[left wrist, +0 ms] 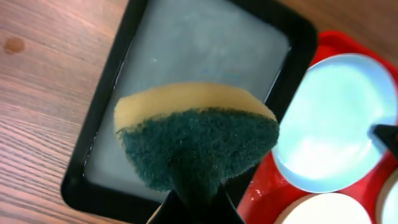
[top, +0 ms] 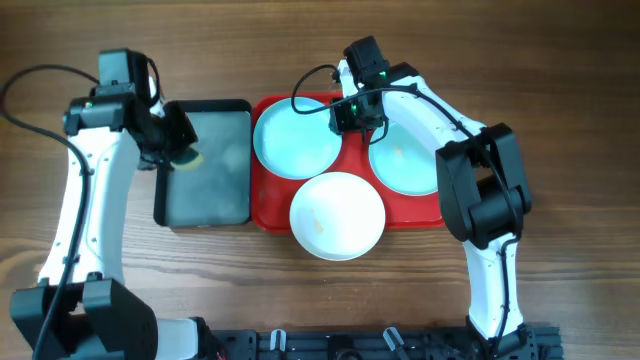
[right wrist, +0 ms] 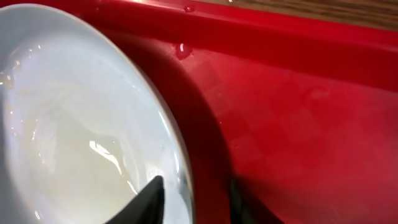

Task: Clean dirty plates on tray and stack at the side
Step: 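Move the sponge back over the black tray with the left gripper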

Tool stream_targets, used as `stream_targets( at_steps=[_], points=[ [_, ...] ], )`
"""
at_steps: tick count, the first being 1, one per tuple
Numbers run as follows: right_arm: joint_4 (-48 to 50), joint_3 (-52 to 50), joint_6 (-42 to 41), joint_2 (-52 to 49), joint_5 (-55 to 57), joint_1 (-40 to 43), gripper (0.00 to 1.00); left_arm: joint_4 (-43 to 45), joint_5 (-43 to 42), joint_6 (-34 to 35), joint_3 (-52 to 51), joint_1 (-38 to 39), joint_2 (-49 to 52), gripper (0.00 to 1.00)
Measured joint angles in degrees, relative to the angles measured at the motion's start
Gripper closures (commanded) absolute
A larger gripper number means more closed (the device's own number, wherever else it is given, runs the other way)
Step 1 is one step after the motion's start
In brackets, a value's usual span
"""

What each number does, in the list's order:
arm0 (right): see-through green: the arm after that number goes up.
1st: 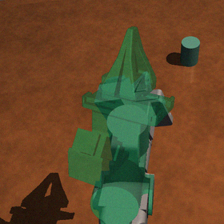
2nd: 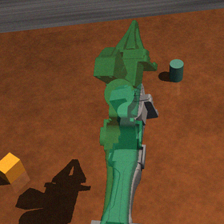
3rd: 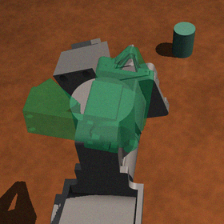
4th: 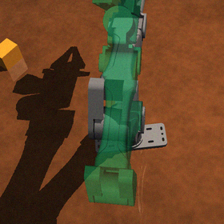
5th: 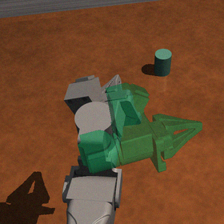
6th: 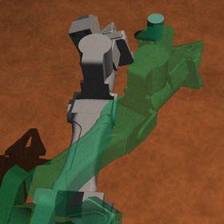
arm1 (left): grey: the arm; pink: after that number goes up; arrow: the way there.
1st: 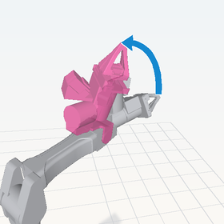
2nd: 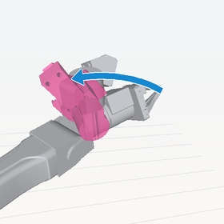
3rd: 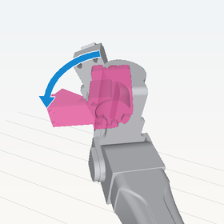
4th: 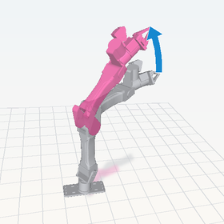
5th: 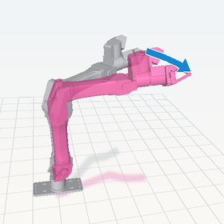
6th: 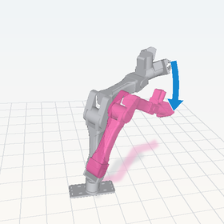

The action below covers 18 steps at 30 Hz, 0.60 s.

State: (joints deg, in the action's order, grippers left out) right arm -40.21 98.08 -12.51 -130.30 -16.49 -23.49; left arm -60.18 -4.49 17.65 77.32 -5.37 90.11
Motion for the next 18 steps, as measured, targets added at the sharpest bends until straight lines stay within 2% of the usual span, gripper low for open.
stream_targets(
  at_steps=[4,15,17,18],
  points=[
    [-1.1,0.2,0.0,0.0,0.0,0.0,0.64,1.8,0.0,0.0,-4.0,0.0,0.0,0.95],
    [0.5,-0.3,-0.7,0.0,0.0,0.0,0.65,3.0,0.0,0.0,-4.1,0.0,0.0,0.94],
    [2.1,-1.0,-0.9,0.0,0.0,0.0,0.69,3.0,0.0,0.0,-4.1,0.0,0.0,0.94],
    [3.2,-1.5,-0.9,0.2,0.0,0.0,0.74,3.0,0.0,0.0,-4.1,0.0,0.0,0.94]
  ],
)
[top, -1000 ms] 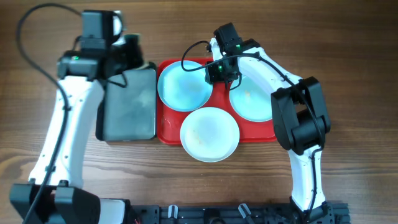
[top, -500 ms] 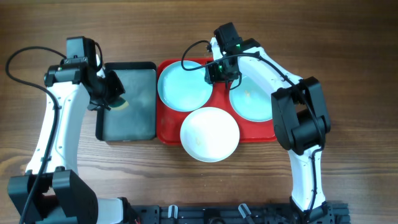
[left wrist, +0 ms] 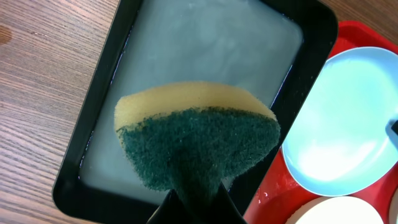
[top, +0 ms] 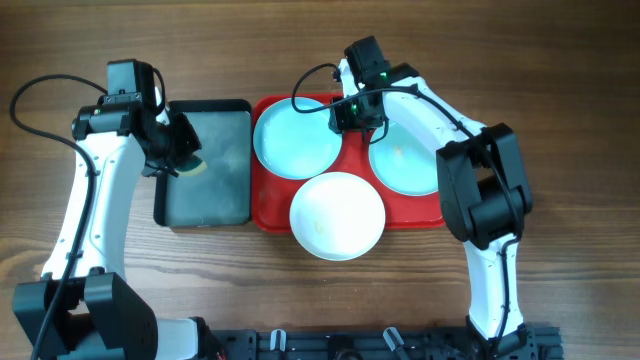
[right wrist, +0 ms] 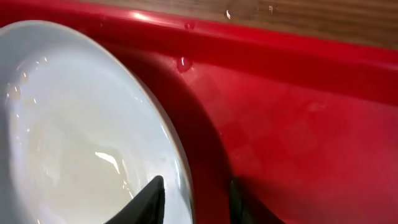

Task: Clean dirty plates on tray and stack at the side
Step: 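Move the sponge back over the black tray with the left gripper, then lift the cleaned plate with the right gripper and carry it rightward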

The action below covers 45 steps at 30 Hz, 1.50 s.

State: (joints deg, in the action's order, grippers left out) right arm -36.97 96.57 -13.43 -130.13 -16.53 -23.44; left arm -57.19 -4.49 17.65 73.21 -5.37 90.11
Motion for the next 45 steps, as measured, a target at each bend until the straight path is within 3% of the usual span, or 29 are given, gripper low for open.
stream_targets(
  at_steps=[1,4,7,13,19,23,30,34,40,45],
  points=[
    [1.3,-1.0,-0.1,0.3,-0.1,0.0,0.85,0.0,0.0,0.0,0.0,0.0,0.0,0.94],
    [2.7,-2.5,-0.8,0.7,-0.5,0.2,0.95,0.0,0.0,0.0,0.0,0.0,0.0,0.94],
    [2.5,-2.4,-1.3,0.7,-0.9,0.4,0.96,0.0,0.0,0.0,0.0,0.0,0.0,0.93],
    [-7.6,3.7,-1.5,0.6,0.4,2.7,0.96,0.3,0.0,0.0,0.0,0.0,0.0,0.93],
    [-5.7,7.7,-3.2,6.6,3.7,3.3,0.96,0.6,1.1,0.0,0.0,0.0,0.0,0.96],
    [-3.3,7.9,-4.2,7.5,8.7,-0.3,0.96,0.0,1.9,0.0,0.0,0.0,0.0,0.96],
    [3.8,7.9,-3.8,7.5,27.0,-14.3,0.96,-4.1,3.6,0.0,0.0,0.0,0.0,0.96],
    [9.4,7.9,2.7,7.5,36.5,-19.4,0.96,-4.3,4.4,0.0,0.0,0.0,0.0,0.96],
    [26.5,7.9,24.1,7.4,50.6,-24.7,0.96,-2.6,4.7,0.0,-0.9,0.0,0.0,0.96],
    [37.4,7.9,41.8,7.4,55.5,-27.4,0.96,-1.5,4.7,0.0,-1.0,0.0,0.0,0.96]
  ],
)
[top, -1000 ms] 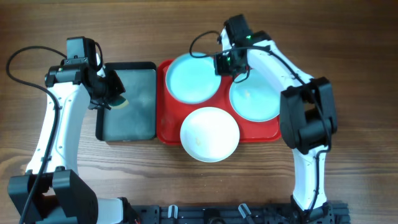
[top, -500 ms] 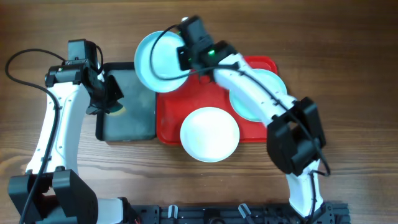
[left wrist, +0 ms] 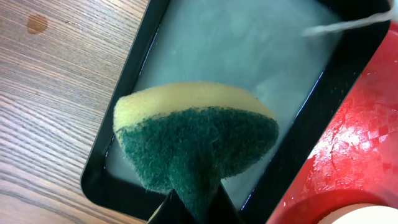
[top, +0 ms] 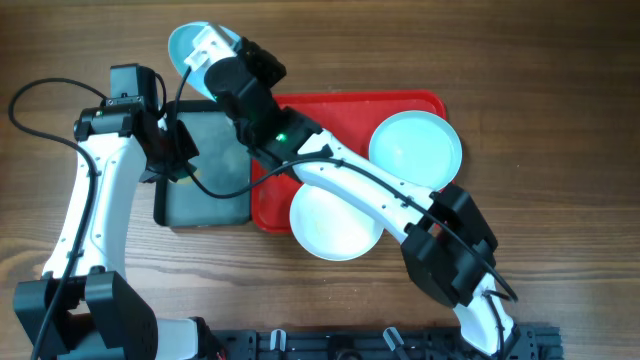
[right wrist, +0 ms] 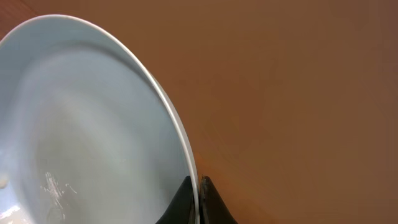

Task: Clean dirty plates on tray and stack at the side
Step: 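Lift the cleaned plate with the right gripper and carry it rightward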

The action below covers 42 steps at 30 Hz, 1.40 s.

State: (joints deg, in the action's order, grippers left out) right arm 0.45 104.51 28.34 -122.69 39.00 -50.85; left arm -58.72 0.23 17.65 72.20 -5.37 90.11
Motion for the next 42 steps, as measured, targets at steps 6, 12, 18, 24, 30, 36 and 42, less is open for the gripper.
stream_targets(
  at_steps=[6,12,18,24,30,36,42],
  points=[
    [6.8,0.0,12.7,0.0,1.5,-1.9,0.96,0.1,0.0,0.0,0.0,0.0,0.0,0.96],
    [18.0,0.0,28.1,0.0,6.8,-5.4,0.96,0.4,0.0,0.0,0.0,0.0,0.0,0.96],
    [19.8,0.0,34.8,0.0,9.9,-6.4,0.96,0.4,0.0,0.0,0.0,0.0,0.0,0.96],
    [19.3,0.0,35.4,0.0,10.4,-6.4,0.96,0.4,0.0,0.0,0.0,0.0,0.0,0.96],
    [16.7,0.0,32.9,0.0,10.7,-6.4,0.96,0.4,0.0,0.0,-0.1,0.0,0.0,0.96],
    [-4.9,0.2,9.0,0.0,7.8,-4.4,0.95,0.4,-0.1,0.0,-0.1,0.0,0.0,0.96],
    [-23.0,0.2,-21.0,0.0,-8.1,3.3,0.96,0.5,0.0,0.0,-0.1,0.0,0.0,0.96]
  ],
)
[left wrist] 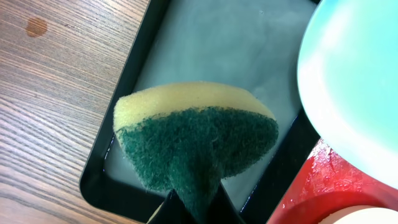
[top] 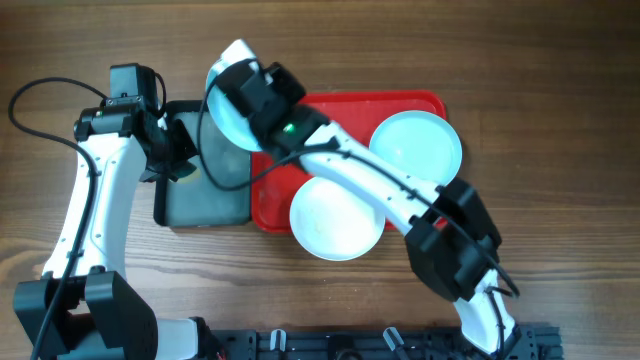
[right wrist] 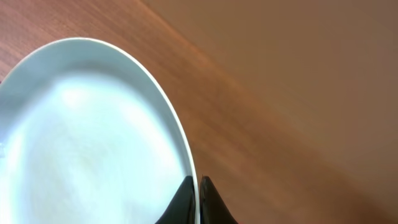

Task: Clean dirty plates on tray and stack at the side
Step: 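Lift the cleaned plate with the right gripper and carry it rightward, then lower the plate onto the table right of the red tray, release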

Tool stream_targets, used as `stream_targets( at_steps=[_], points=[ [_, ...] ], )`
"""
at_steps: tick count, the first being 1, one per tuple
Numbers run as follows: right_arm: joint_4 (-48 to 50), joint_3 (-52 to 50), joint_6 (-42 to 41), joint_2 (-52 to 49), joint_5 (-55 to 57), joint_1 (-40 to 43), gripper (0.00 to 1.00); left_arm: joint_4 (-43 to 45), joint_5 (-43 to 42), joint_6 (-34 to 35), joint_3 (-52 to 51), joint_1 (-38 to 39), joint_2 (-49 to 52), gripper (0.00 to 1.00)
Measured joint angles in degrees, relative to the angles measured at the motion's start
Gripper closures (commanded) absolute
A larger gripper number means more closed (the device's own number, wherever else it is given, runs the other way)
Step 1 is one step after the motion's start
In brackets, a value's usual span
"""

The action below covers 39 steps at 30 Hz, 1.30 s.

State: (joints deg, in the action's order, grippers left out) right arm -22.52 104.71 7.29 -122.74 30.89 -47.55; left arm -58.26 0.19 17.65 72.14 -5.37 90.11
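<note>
My right gripper (right wrist: 197,186) is shut on the rim of a light blue plate (right wrist: 93,137), held tilted in the air. From overhead the plate (top: 226,100) hangs over the far right edge of the black water basin (top: 205,190). My left gripper (left wrist: 193,208) is shut on a yellow and green sponge (left wrist: 196,140) above the basin's left half (left wrist: 205,50), with the held plate (left wrist: 354,93) to its right. On the red tray (top: 350,110) lie a white plate (top: 337,215) and a second light blue plate (top: 415,150).
The white plate overhangs the tray's near edge. My right arm (top: 360,175) reaches across the tray from the right. Bare wooden table (top: 560,120) lies right of the tray, and also left of the basin and along the near side.
The held blue plate was beyond the basin's far left corner; it is now over the basin's far right edge, closer to the tray. My left gripper and sponge have not moved.
At first my right gripper stood open round the rim of the left blue plate on the tray, and my left held the sponge over the basin. Later the plate was off the tray, gripped beyond the basin. Now it hangs tilted over the basin.
</note>
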Motion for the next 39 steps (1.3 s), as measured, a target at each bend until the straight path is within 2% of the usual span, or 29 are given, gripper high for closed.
stream_targets(
  at_steps=[7,13,20,26,33,39],
  points=[
    [-6.9,0.0,-16.5,0.0,-21.9,6.5,0.96,0.0,0.0,0.0,0.0,0.0,0.0,0.96],
    [-11.4,0.0,-21.7,0.0,-32.2,10.8,0.96,0.0,0.0,0.0,0.0,0.0,0.0,0.96],
    [-17.1,0.0,-28.5,0.1,-51.1,25.6,0.96,0.0,0.0,0.0,0.0,0.0,0.0,0.96],
    [-25.9,0.0,-29.8,0.2,-55.3,40.3,0.96,0.0,0.0,0.0,0.0,0.0,0.0,0.96],
    [-33.0,0.0,-30.0,0.3,-53.6,54.8,0.96,0.0,0.0,0.0,0.0,0.0,0.0,0.96],
    [-37.3,0.0,-30.0,0.3,-52.3,63.8,0.96,0.5,0.0,0.0,0.0,0.0,0.0,0.96]
  ],
)
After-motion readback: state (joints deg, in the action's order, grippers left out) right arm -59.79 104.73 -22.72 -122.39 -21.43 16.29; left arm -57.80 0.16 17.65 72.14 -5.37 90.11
